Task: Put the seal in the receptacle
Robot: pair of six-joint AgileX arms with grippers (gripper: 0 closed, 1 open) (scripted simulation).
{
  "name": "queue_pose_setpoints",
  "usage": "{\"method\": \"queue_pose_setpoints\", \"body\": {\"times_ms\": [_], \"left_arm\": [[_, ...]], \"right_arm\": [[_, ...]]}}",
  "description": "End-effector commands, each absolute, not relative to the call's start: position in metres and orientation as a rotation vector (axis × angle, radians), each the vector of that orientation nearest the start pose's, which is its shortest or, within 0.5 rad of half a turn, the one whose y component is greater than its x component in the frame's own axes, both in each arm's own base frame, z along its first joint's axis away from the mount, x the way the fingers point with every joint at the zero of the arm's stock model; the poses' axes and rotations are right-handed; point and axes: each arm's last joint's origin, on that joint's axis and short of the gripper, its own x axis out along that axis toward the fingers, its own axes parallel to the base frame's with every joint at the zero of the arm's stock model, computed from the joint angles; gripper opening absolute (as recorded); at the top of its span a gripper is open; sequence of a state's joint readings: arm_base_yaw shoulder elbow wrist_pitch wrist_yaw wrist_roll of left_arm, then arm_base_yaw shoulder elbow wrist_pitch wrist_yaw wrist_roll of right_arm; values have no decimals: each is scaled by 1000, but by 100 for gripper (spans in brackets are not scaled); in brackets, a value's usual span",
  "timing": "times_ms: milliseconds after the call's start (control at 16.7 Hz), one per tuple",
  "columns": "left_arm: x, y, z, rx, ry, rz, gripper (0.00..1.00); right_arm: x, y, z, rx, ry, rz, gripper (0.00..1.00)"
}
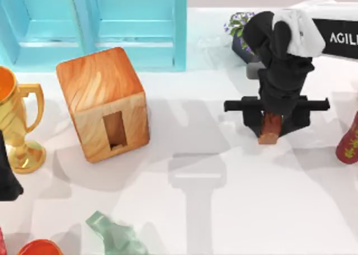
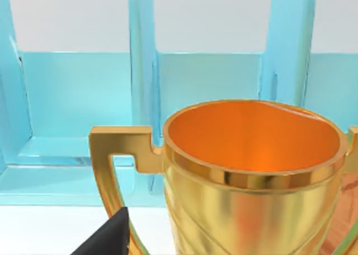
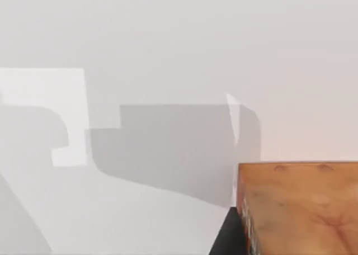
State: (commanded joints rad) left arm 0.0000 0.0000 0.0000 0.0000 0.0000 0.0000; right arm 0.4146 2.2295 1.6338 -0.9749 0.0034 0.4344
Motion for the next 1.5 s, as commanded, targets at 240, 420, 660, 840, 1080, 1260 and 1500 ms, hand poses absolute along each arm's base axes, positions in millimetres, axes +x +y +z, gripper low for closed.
{"method": "queue_pose_setpoints", "body": {"times_ms": [240,420,660,840,1080,1260,1500], "left_arm": [[106,-1,160,0,0,0,100],[106,-1,160,0,0,0,100],[106,-1,160,0,0,0,100],[106,-1,160,0,0,0,100],[106,-1,160,0,0,0,100],[106,-1,160,0,0,0,100],[106,-1,160,0,0,0,100]], "right_arm": [[386,175,122,8,1571,-8,0],[386,175,122,8,1571,-8,0],[386,175,122,8,1571,-8,0],[387,174,124,9,1573,-12,0],[391,176,150,9,1573,-12,0],[391,176,168,8,1573,-12,0],[390,176,193,8,1575,-12,0]]}}
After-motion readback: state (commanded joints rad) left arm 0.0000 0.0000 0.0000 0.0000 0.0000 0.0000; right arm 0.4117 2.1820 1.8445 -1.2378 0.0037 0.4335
